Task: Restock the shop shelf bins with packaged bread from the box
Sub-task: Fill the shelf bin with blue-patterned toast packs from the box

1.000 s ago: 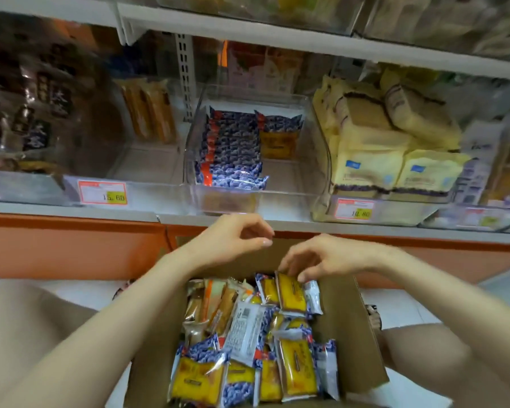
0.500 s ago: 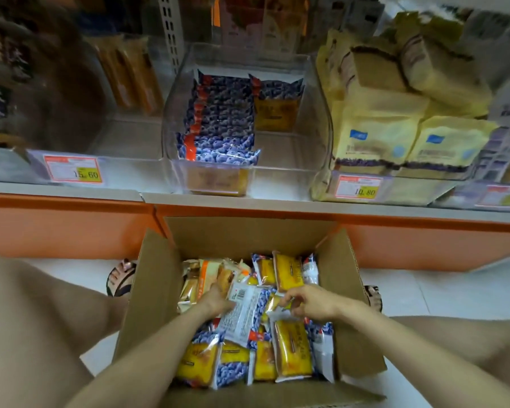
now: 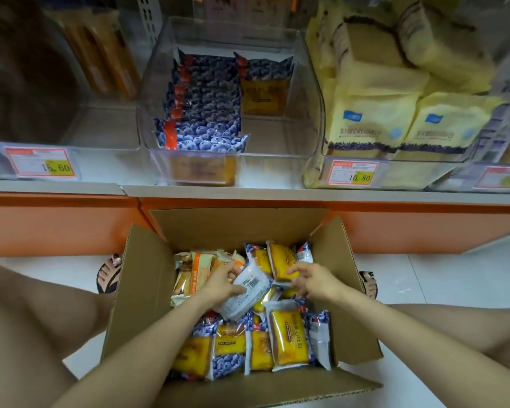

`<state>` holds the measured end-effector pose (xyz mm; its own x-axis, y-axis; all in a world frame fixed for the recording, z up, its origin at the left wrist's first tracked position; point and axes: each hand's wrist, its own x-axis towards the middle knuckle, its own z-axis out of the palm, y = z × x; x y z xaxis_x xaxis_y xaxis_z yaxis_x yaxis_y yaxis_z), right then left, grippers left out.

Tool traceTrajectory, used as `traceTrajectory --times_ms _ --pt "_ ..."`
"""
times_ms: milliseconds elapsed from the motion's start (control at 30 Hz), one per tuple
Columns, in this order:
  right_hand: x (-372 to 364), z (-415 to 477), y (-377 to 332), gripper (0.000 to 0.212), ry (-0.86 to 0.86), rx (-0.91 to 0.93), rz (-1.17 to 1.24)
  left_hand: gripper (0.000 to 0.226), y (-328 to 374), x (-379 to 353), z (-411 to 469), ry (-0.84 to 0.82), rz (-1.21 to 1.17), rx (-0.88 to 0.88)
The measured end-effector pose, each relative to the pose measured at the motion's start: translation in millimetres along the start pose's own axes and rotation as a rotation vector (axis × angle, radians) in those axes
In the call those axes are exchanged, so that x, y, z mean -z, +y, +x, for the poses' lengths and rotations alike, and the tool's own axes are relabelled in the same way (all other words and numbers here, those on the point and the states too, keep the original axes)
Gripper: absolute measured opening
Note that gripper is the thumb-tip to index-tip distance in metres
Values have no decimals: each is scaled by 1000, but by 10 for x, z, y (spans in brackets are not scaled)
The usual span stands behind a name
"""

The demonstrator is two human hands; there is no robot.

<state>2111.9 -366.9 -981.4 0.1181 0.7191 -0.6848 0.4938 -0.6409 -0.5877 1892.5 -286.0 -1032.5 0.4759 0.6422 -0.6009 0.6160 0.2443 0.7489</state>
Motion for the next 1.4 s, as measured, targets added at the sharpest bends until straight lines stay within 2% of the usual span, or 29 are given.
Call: traceTrajectory --times_ms 67,167,267,400,467,567,700,833,967,1067,1133,1200,1300,1400 --pt "14 8 -33 19 10 -80 188 25 101 48 -106 25 40 -110" --pt "50 4 -48 43 -66 -204 372 30 233 76 -258 12 61 -275" --pt "88 12 -56 59 -285 -208 444 28 393 37 -406 -49 117 -421" --pt "78 -46 -163 43 -594 -153 617 29 557 -75 -544 -52 183 -562" --pt "48 -95 -193 42 -600 -135 691 27 592 -93 -575 -4 232 -615" --pt "58 -105 -157 45 -489 -54 727 24 584 -40 -548 58 318 -643" --pt "165 -71 -125 46 -340 -28 625 42 434 98 -421 110 414 -510" --pt "207 -51 -57 46 -288 0 556 43 66 349 -256 109 489 -205" --pt "150 -18 -55 48 -243 34 473 48 -371 538 -241 -93 609 152" --pt "105 -5 -64 47 -259 31 410 46 -600 579 -297 -266 609 322" --pt "80 -5 -70 47 -263 18 381 46 -676 580 -321 -341 648 393" --pt "59 -2 -78 47 -267 12 355 56 -702 559 -331 -386 711 434" --pt "40 1 -85 48 -268 15 341 64 -721 492 -340 -369 937 382" --pt "37 -19 -99 47 -254 25 342 50 -708 430 -368 -376 1156 282"
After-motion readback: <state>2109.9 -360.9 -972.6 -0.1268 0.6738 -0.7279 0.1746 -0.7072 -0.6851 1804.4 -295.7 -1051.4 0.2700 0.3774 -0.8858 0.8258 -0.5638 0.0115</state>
